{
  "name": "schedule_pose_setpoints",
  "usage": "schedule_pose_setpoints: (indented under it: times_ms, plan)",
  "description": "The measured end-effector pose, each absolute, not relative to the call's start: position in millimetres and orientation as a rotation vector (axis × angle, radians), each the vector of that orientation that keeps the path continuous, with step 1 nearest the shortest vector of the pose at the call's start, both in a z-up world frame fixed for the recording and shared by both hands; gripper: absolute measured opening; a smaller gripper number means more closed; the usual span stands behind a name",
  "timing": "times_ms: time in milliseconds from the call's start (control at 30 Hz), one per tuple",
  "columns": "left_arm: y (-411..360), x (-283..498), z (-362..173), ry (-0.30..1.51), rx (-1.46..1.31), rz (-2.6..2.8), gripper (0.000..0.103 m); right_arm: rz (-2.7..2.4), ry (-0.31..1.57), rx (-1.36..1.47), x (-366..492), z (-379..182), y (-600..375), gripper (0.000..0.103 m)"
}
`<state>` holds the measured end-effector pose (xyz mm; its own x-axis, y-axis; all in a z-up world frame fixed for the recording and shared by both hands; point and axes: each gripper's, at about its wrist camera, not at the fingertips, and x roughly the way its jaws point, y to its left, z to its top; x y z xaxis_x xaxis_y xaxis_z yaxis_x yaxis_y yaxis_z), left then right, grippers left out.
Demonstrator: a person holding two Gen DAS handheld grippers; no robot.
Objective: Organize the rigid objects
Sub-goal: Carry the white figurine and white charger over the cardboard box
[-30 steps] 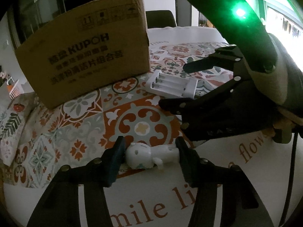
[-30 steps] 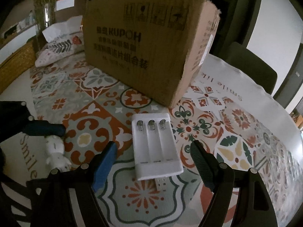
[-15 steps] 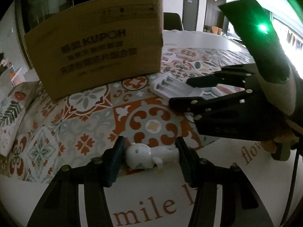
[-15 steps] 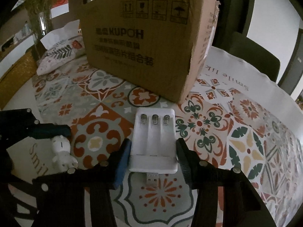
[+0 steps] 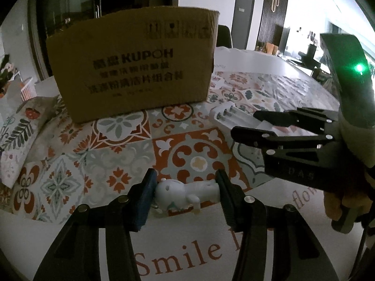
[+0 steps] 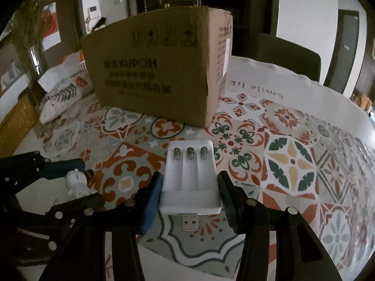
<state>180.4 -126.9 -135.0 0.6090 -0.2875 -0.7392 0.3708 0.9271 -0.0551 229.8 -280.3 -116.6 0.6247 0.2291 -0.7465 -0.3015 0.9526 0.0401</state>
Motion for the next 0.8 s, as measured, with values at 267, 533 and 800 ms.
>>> schedule_pose_setpoints:
  times_ms: [267,533,800]
  plan:
    - [-122.0,174.8,-120.4,0.787,0.103,-0.373,0.051,0.28,0.794,-0.077,218.9,-100.9,-278.1,0.049]
    - [-115.8,176.2,-101.2,0.745,0.088,-0.364,0.051,0.27,0.736,-0.079,212.1,-80.3,-272.7,0.049]
    - [-105.7,180.6,-78.1,0.69,0.073,-0.348,0.051,0.263,0.665,-0.08,208.6,-55.1,-263.9,0.049]
